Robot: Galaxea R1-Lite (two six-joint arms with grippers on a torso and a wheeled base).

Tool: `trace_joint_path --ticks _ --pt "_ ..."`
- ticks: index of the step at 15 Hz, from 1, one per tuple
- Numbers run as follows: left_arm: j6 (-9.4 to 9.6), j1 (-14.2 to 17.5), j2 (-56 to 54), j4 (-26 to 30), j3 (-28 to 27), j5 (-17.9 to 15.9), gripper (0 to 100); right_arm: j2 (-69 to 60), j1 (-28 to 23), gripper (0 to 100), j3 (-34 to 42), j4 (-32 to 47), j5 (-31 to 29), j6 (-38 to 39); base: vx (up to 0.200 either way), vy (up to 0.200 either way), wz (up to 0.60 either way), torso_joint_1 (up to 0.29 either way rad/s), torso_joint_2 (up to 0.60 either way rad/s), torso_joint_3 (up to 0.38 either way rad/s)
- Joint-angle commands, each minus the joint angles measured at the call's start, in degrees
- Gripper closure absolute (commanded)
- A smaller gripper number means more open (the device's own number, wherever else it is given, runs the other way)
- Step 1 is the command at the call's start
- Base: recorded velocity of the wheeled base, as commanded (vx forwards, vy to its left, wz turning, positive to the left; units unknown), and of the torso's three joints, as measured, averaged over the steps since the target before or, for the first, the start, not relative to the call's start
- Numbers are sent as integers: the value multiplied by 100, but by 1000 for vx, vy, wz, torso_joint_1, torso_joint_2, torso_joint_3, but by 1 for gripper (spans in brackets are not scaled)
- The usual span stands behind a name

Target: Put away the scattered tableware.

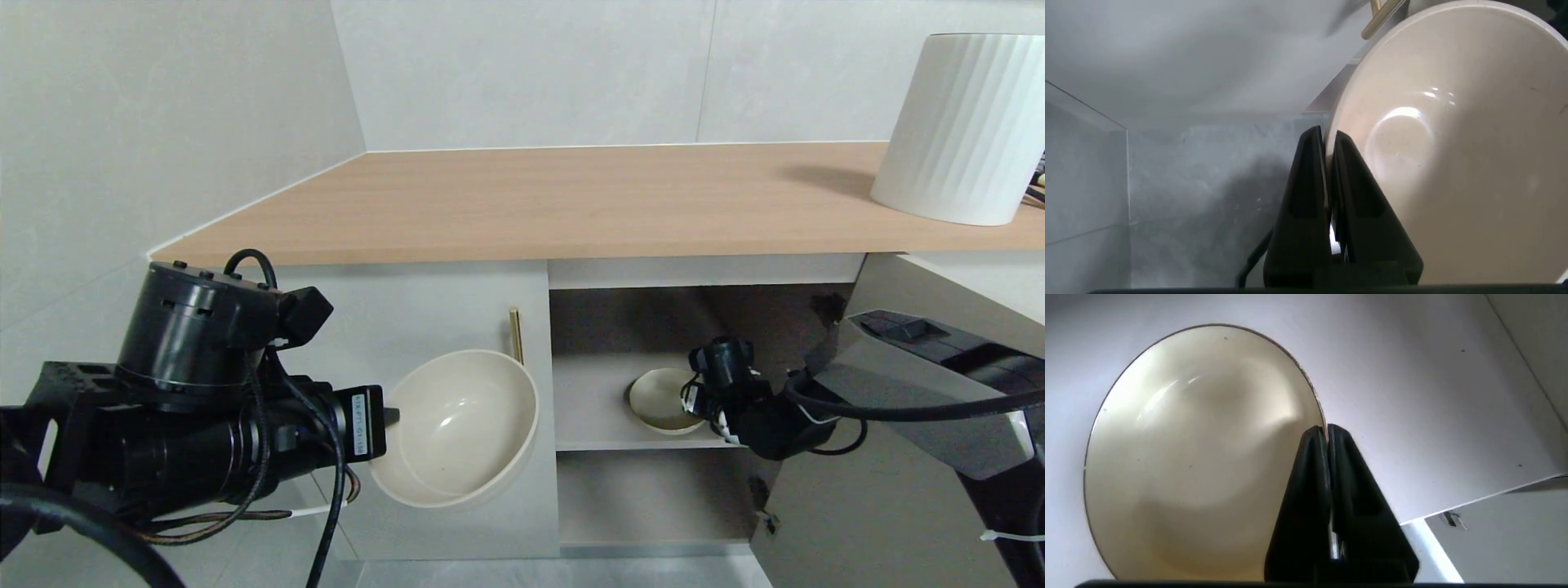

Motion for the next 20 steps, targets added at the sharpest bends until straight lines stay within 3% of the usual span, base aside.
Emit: trace_joint_path --ticks 1,7,11,13,16,17,18,20 --pt "-1 0 9 -2 0 8 100 18 36 0 -34 -9 10 -2 0 0 0 0 0 0" --pt "8 0 27 -10 0 -1 100 -106 97 0 -113 -9 1 25 0 0 0 0 0 0" --pt "25 0 176 -169 -96 8 100 -984 255 0 529 0 63 77 0 0 0 0 0 0" --pt "183 -26 396 -467 -175 34 100 -1811 422 0 1170 70 625 42 0 0 0 0 0 0" --pt "262 -263 826 -582 -167 280 100 -3287 800 0 1742 1256 1671 -151 0 0 0 0 0 0" --pt "262 -316 888 -582 -167 324 100 -3445 871 0 1768 1441 1741 -186 0 0 0 0 0 0" --pt "254 -624 1134 -582 -167 482 100 -4052 1240 0 1909 1960 1864 -362 0 0 0 0 0 0" --pt "262 -993 1433 -590 -184 588 100 -4606 1741 0 2155 2258 1873 -635 0 0 0 0 0 0"
